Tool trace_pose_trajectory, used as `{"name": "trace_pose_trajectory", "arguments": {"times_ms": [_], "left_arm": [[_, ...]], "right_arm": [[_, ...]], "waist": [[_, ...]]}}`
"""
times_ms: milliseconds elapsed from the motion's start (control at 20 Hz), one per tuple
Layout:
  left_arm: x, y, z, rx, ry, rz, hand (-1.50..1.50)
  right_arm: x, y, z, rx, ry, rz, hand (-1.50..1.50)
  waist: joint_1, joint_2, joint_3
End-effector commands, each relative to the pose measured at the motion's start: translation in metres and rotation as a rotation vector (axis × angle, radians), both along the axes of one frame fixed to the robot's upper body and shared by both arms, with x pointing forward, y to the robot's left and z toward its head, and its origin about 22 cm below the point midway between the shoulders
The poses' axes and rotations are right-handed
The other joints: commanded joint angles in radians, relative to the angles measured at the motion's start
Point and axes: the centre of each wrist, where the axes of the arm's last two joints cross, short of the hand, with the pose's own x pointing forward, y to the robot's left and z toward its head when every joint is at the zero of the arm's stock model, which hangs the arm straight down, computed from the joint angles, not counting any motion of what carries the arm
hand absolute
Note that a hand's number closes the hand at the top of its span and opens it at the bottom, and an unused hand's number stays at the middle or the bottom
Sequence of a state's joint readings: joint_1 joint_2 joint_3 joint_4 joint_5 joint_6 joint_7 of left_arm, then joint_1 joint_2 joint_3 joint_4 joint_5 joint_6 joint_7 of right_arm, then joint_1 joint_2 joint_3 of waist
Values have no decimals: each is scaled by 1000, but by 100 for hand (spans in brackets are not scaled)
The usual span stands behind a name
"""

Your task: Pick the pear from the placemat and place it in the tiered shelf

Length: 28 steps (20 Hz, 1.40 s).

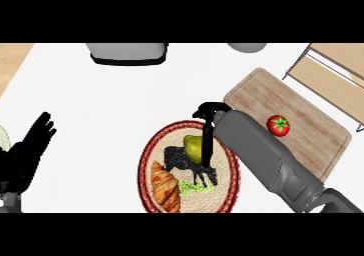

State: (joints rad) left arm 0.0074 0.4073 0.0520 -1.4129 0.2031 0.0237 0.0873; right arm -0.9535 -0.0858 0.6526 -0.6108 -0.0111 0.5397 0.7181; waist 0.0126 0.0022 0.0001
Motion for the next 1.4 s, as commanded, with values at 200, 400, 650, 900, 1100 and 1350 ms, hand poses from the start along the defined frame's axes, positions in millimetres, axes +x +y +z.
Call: {"name": "trace_pose_trajectory", "arguments": {"times_ms": [200,400,650,900,1100,1350], "left_arm": [[2,-13,-7,15,3,0,0],[-8,-7,-10,-1,4,-18,0],[9,-2,-3,3,-18,-24,0],[-4,15,-9,7,11,-16,0],[-3,2,-17,-6,7,-8,0],[-9,-12,-20,2,-10,-8,0]], "right_arm": [[-4,-4,-23,16,-10,17,-150],[-11,4,-39,-7,2,5,-150],[-18,-3,-52,12,20,-9,-150],[-34,1,-61,67,33,-4,150],[-24,-5,-54,53,-16,57,150],[-27,7,-46,44,-109,72,150]], "waist": [[-2,0,0],[11,3,0],[8,4,0],[9,2,0],[1,2,0],[-3,-2,0]]}}
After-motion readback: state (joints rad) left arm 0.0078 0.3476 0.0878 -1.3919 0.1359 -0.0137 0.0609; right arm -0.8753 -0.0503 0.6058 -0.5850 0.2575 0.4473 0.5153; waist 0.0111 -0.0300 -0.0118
